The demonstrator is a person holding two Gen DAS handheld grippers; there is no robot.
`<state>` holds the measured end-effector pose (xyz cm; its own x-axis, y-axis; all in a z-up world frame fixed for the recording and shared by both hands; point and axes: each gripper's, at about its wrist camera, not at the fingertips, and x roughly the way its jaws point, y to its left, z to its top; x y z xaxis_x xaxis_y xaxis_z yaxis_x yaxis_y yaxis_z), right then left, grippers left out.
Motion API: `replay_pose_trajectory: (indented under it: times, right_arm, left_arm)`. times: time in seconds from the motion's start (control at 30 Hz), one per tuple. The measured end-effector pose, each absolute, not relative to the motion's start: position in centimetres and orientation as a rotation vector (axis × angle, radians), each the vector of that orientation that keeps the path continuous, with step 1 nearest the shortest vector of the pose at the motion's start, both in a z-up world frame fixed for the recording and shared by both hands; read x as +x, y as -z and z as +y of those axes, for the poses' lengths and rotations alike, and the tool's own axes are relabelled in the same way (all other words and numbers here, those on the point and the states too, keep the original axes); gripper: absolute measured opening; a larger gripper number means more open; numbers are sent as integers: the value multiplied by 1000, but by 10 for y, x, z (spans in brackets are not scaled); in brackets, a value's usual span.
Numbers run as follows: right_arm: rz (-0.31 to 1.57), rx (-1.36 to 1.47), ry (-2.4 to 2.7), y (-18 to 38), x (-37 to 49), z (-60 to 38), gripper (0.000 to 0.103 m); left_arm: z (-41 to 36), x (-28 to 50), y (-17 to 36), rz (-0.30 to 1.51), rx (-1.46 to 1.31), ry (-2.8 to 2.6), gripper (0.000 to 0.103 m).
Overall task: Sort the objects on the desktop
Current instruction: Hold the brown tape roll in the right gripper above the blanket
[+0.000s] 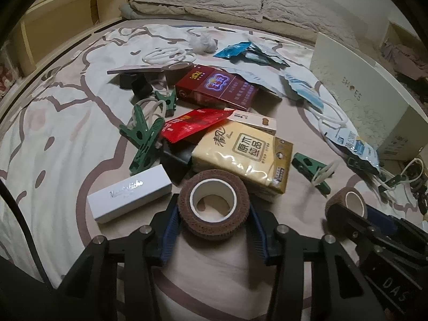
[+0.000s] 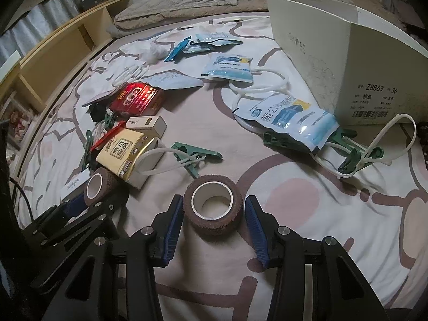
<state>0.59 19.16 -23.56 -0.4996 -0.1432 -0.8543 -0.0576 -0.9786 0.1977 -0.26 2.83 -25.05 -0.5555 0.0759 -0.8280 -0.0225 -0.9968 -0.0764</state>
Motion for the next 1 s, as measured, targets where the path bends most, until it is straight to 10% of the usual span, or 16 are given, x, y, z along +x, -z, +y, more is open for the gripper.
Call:
replay_pose_trajectory:
  times: [1.0]
  right_arm:
    - [-289,1568,2645,236,5,190,45]
  left_arm:
    - [30,-6,247,-133,-1448,-2700,47]
